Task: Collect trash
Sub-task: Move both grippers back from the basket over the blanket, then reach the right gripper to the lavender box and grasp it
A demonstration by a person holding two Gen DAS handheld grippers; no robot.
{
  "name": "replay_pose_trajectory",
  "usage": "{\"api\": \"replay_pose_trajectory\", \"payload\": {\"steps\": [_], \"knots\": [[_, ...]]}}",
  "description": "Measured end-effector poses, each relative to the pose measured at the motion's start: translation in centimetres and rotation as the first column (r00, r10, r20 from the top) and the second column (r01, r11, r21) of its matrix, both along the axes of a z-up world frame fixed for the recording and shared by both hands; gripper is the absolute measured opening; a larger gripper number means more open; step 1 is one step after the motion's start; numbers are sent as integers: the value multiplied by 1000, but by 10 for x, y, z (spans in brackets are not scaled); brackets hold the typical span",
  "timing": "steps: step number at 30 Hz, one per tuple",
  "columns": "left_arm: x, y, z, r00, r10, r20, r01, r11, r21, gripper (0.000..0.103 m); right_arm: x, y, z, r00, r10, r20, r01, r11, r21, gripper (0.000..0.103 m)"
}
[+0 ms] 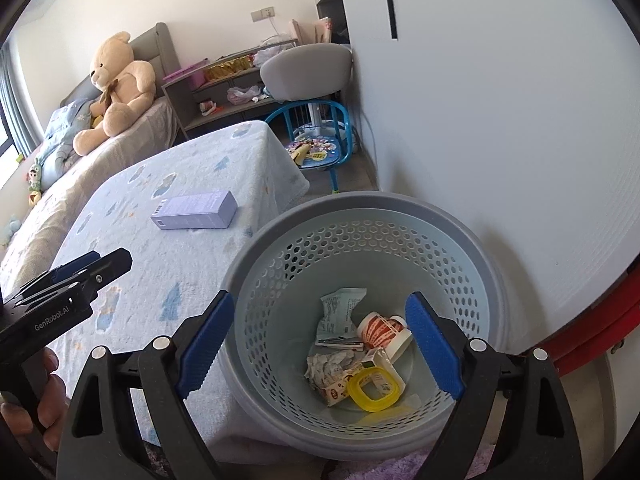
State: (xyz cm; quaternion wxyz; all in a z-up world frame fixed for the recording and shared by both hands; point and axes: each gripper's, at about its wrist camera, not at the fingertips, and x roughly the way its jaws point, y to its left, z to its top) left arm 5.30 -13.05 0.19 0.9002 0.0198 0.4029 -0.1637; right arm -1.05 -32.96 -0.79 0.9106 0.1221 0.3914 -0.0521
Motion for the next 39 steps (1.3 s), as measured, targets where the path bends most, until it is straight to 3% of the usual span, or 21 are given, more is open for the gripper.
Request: {"api": "replay_pose_trajectory", "payload": {"steps": [21,39], "knots": [[27,124,-21,972,234,-27,-234,972,-1,65,71,92,2,980,198,8,-198,980,-27,88],[49,173,-33,941,335,-53,-335,942,-9,65,124,117,-7,962,272,-34,-273,959,-70,88]]}}
